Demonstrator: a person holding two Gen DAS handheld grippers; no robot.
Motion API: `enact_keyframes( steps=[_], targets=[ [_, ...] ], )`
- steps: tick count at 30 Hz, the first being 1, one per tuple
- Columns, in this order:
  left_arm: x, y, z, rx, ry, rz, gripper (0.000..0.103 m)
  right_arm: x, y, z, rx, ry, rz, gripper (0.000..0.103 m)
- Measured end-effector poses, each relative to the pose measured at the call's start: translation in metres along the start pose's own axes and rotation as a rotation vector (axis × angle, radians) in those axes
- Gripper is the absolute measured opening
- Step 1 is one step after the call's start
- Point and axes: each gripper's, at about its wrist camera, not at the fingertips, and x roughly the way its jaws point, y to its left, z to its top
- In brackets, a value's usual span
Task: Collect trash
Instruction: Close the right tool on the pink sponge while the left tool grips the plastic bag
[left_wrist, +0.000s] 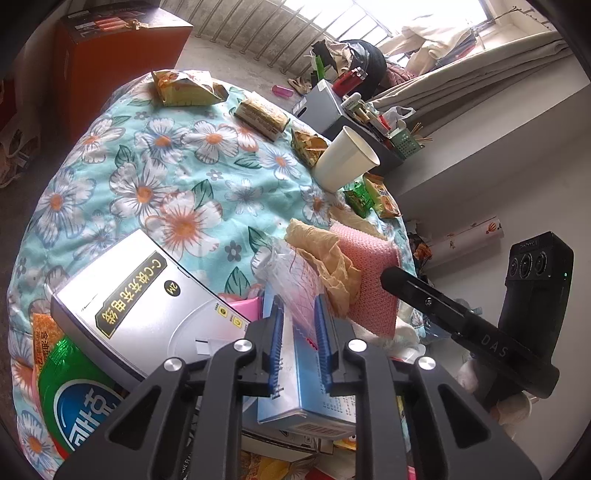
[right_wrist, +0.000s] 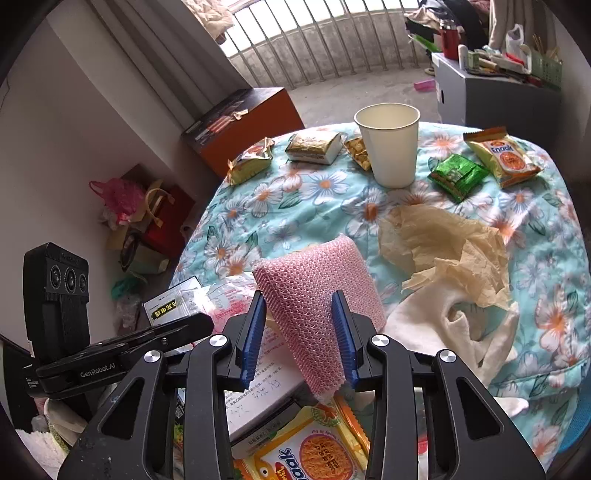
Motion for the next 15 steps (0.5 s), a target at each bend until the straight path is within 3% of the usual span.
enact_keyframes(
  steps=[6, 15],
  targets=[
    [-0.015, -0.013, 0.001, 0.048, -0.07, 0.007, 0.003, -0.015, -0.015, 0.003, 0.074, -0.064, 0.023, 0.027],
    [-0.06, -0.039, -0.006, 0.172, -0.215, 0.07, 0.002, -0.047, -0.014, 0.004, 0.085, -0.165, 0.016, 0.024]
  ],
)
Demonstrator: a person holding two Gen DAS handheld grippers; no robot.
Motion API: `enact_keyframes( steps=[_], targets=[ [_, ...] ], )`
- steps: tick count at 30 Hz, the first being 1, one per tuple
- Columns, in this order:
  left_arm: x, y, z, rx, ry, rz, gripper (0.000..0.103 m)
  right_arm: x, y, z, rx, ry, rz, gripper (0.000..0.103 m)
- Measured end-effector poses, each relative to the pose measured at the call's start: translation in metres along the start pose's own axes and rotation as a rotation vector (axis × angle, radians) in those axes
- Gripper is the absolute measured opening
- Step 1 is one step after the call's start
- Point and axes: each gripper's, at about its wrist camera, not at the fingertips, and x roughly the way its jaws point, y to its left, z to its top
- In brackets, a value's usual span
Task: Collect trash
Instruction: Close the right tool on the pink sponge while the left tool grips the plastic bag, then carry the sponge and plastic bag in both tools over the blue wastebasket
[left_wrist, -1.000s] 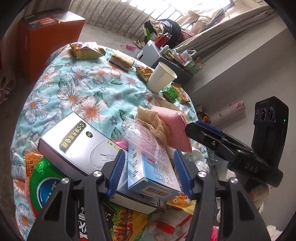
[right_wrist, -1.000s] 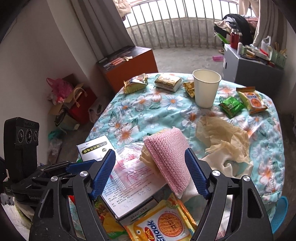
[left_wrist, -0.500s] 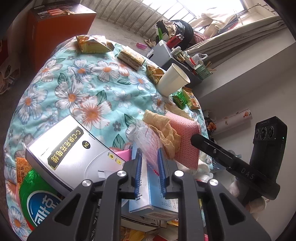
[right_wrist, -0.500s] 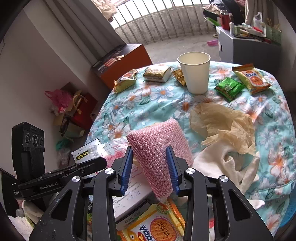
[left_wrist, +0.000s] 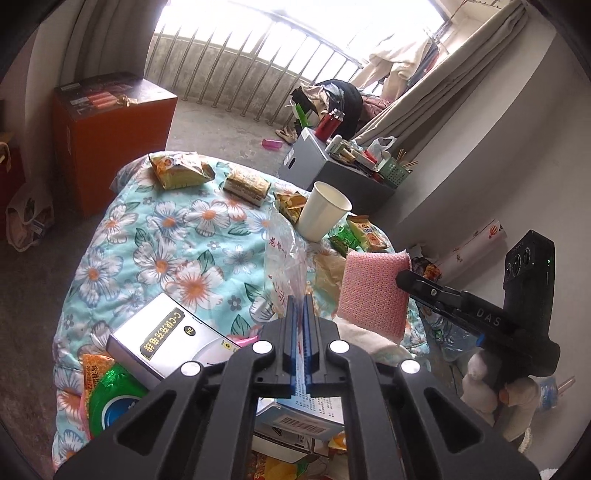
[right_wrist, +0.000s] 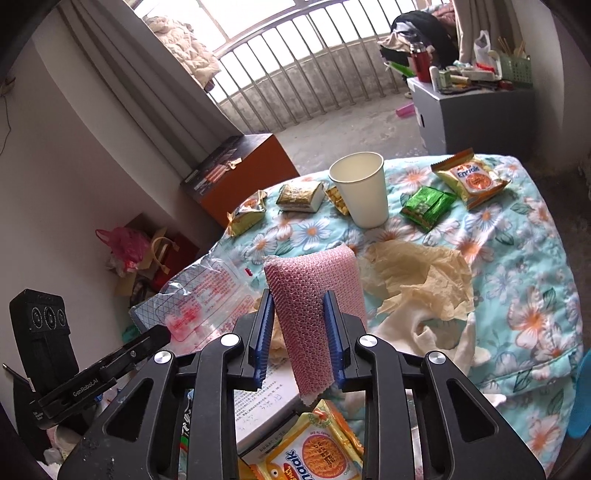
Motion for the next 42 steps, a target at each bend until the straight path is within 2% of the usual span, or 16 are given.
enact_keyframes(
  steps=[4, 11, 28, 42],
  targets=[
    [-0.021, -0.011, -0.001, 0.053, -0.071, 0.011, 0.002, -0.015, 0.005, 0.0, -0.008, -0.046, -0.003, 0.024],
    [-0.042, -0.02, -0.008, 0.099, -0.127, 0.01, 0.002, -0.032, 0.016, -0.001, -0.024, -0.095, 0.012, 0.024],
    [-0.08, -0.026, -0.032, 0.114, -0.179, -0.009, 0.002, -0.06, 0.04, -0.022, -0.045, -0.136, 0.058, 0.024],
    [-0.112, -0.037, -0.041, 0.132, -0.228, 0.014, 0.002, -0.085, 0.047, -0.04, -0.063, -0.165, 0.072, 0.024]
  ],
)
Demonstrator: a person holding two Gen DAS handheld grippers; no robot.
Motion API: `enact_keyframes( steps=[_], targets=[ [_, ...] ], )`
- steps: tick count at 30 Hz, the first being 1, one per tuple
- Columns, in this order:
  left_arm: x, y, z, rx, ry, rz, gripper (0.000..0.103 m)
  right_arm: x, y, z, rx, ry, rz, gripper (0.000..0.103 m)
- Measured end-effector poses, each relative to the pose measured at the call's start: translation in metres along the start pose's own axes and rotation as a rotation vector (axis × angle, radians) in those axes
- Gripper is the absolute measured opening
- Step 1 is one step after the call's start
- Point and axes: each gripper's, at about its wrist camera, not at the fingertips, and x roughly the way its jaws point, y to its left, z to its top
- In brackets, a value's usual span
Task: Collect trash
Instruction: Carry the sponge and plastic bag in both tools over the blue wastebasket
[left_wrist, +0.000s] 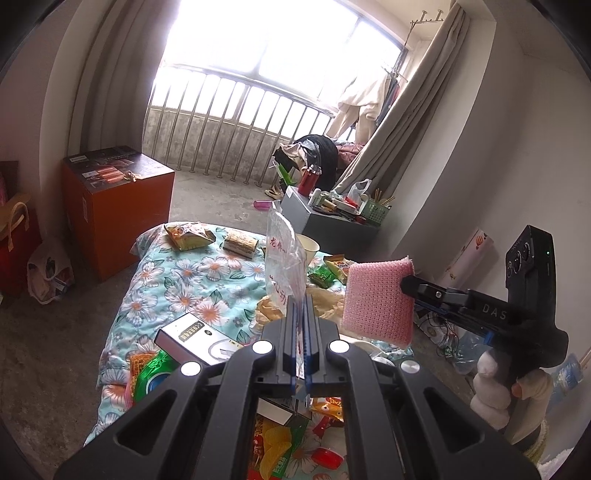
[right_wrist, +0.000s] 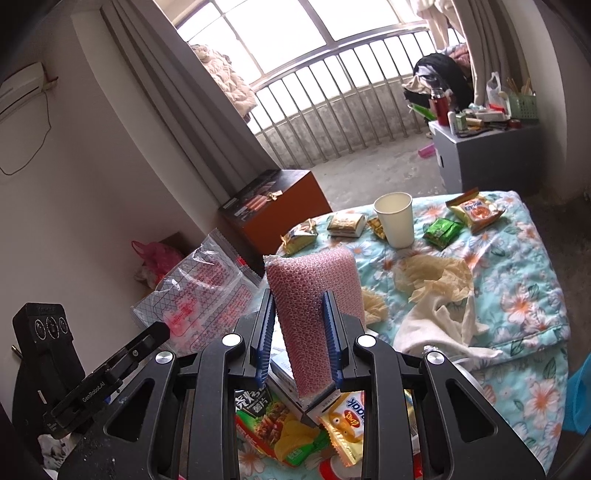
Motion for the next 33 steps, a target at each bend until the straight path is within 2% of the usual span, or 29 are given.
enact_keyframes(
  steps=[11, 21, 24, 28, 33],
  targets=[
    [-0.016, -0.015, 0.01, 0.032, 0.007, 0.014, 0.002, -0.043, -0.007, -0.001, -0.002, -0.073, -0.033, 0.024],
    [-0.003, -0.073, 0.019, 0.169, 0.056, -0.026, 0.002, -0.082, -0.03, -0.022, 0.051, -0.154, -0.102, 0.024],
    [0.009, -0.101, 0.02, 0.219, 0.083, -0.051, 0.002, -0.099, -0.048, -0.028, 0.078, -0.192, -0.125, 0.024],
    [0.034, -0.152, 0.019, 0.316, 0.131, -0.119, 0.002, -0.135, -0.082, -0.044, 0.16, -0.277, -0.151, 0.023],
    [0.078, -0.233, 0.009, 0.448, 0.208, -0.264, 0.002, -0.201, -0.134, -0.077, 0.284, -0.404, -0.301, 0.023]
  ],
)
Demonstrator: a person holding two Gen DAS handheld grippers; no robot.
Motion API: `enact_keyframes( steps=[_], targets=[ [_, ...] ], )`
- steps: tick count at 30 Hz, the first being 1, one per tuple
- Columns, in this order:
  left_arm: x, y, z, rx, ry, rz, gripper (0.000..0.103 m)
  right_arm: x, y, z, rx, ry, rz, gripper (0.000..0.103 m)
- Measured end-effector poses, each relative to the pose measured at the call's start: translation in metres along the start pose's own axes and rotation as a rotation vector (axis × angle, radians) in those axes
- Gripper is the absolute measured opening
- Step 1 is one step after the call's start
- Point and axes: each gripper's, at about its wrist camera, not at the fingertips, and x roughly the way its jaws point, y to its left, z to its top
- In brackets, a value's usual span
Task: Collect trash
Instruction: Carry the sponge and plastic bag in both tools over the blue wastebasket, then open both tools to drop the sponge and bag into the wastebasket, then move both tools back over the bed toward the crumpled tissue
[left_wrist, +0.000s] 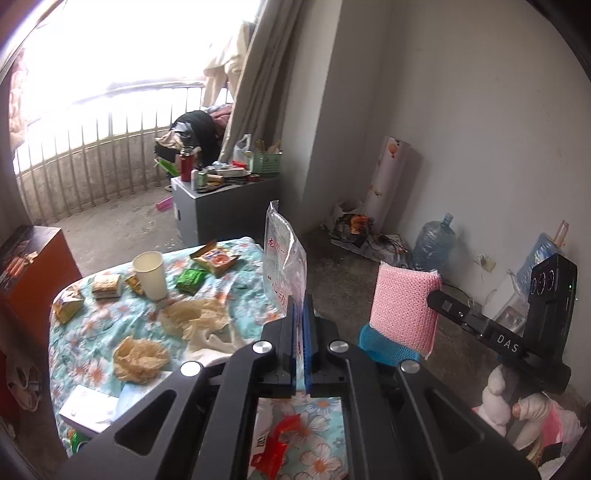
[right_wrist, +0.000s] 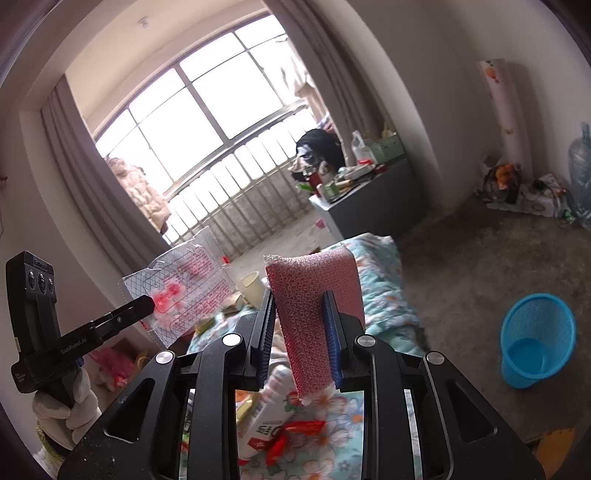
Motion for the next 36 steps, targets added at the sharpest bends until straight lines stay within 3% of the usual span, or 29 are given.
enact_keyframes(
  steps=[4, 7, 14, 19, 21, 23, 24, 25, 27, 31, 36],
  targets=[
    [0.064, -0.051, 0.02, 0.088, 0.08, -0.127, 0.002, -0.032, -0.073, 0.003, 0.147, -0.07, -0.14, 0.023],
    [0.127, -0.094, 0.023, 0.146, 0.183, -0.206, 0.002, -0.038, -0.131, -0.007, 0.26, -0.091, -0.24, 0.024],
    [0.301, -0.18, -0.018, 0.185, 0.525, -0.33, 0.002, -0.003, -0.265, -0.047, 0.554, -0.026, -0.34, 0.024],
    [0.399, -0.231, -0.043, 0.221, 0.636, -0.358, 0.002, 0.03, -0.34, -0.061, 0.686, 0.016, -0.382, 0.024],
    [0.429, -0.25, -0.049, 0.227, 0.639, -0.381, 0.003, 0.044, -0.364, -0.061, 0.702, 0.02, -0.393, 0.026],
    [0.456, -0.264, -0.058, 0.252, 0.632, -0.364, 0.006, 0.055, -0.387, -0.064, 0.711, 0.01, -0.436, 0.036],
    [0.468, -0.268, -0.062, 0.258, 0.632, -0.336, 0.018, 0.062, -0.4, -0.067, 0.713, 0.017, -0.45, 0.049],
    [0.477, -0.271, -0.067, 0.268, 0.633, -0.296, 0.039, 0.068, -0.413, -0.072, 0.726, 0.027, -0.476, 0.061],
    [0.481, -0.275, -0.074, 0.3, 0.6, -0.232, 0.054, 0.074, -0.432, -0.085, 0.769, 0.071, -0.525, 0.062],
    [0.463, -0.268, -0.074, 0.384, 0.527, -0.243, 0.059, 0.064, -0.431, -0.101, 0.785, 0.074, -0.524, 0.062],
    [0.415, -0.252, -0.041, 0.401, 0.408, -0.28, 0.059, 0.041, -0.403, -0.1, 0.711, 0.047, -0.523, 0.063]
  ],
)
